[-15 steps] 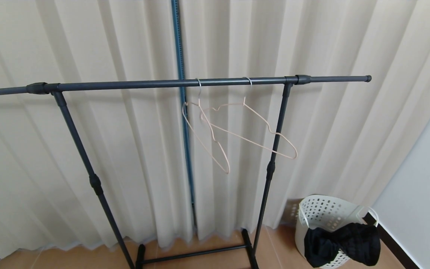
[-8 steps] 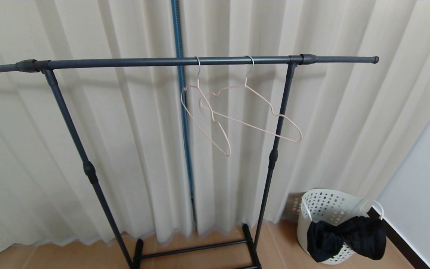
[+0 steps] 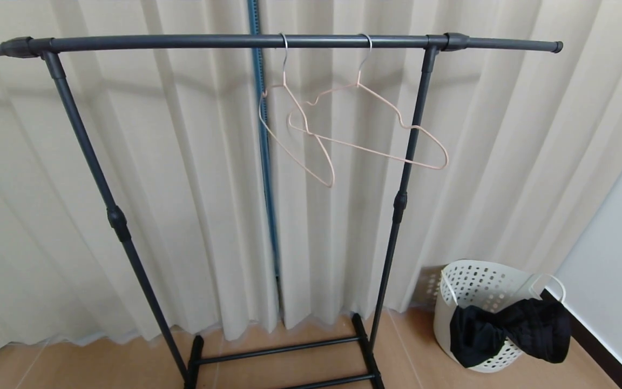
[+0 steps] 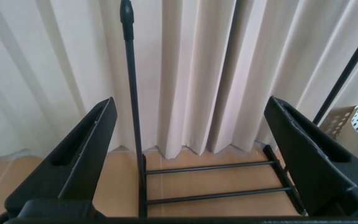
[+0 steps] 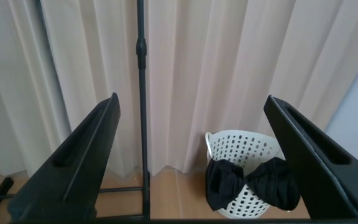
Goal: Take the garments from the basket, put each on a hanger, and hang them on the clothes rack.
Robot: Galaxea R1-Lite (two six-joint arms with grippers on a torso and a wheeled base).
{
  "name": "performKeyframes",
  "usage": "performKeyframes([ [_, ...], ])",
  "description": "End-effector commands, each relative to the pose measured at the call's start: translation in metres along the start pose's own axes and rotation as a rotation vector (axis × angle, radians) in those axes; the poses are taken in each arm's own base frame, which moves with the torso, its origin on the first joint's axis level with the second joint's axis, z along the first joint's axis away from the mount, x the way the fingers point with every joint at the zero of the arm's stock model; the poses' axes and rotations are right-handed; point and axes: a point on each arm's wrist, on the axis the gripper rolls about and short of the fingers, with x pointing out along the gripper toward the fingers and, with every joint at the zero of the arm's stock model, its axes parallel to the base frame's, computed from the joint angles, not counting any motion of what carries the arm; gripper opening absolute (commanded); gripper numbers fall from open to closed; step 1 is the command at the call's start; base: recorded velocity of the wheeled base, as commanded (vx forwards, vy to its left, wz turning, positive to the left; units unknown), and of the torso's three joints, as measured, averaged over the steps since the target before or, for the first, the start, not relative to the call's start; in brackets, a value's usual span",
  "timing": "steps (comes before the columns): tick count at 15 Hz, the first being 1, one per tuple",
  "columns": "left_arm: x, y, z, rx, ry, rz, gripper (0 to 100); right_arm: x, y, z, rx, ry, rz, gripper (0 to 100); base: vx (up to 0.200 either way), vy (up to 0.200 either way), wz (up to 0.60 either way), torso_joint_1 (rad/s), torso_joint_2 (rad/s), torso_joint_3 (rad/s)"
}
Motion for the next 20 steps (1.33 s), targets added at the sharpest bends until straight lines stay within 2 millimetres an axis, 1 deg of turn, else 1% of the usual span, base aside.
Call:
performKeyframes([
  [1, 0.0001, 0.0000, 0.0001, -0.001, 0.001, 0.000, 100, 0.0000, 0.0000, 0.0000, -0.001, 0.000, 0.000, 100, 0.000, 0.000, 0.00, -0.154, 0.49, 0.334],
  [5, 0.0001, 0.0000, -0.0002, -0.001, 0.000, 0.000, 100, 0.0000, 0.0000, 0.0000, -0.001, 0.000, 0.000, 100, 0.000, 0.000, 0.00, -0.140, 0.48, 0.343],
  [10, 0.0002, 0.0001, -0.0003, -0.001, -0.002, 0.003, 100, 0.0000, 0.0000, 0.0000, -0.002, 0.000, 0.000, 100, 0.000, 0.000, 0.00, -0.090, 0.43, 0.331],
  [13, 0.0002, 0.0000, -0.0003, -0.002, -0.002, 0.005, 100, 0.0000, 0.0000, 0.0001, -0.001, -0.002, -0.001, 100, 0.000, 0.000, 0.00, -0.022, 0.11, 0.087],
  [20, 0.0002, 0.0000, -0.0005, -0.001, 0.000, 0.002, 100, 0.0000, 0.0001, 0.0000, -0.013, 0.000, 0.006, 100, 0.000, 0.000, 0.00, 0.000, 0.00, 0.000],
])
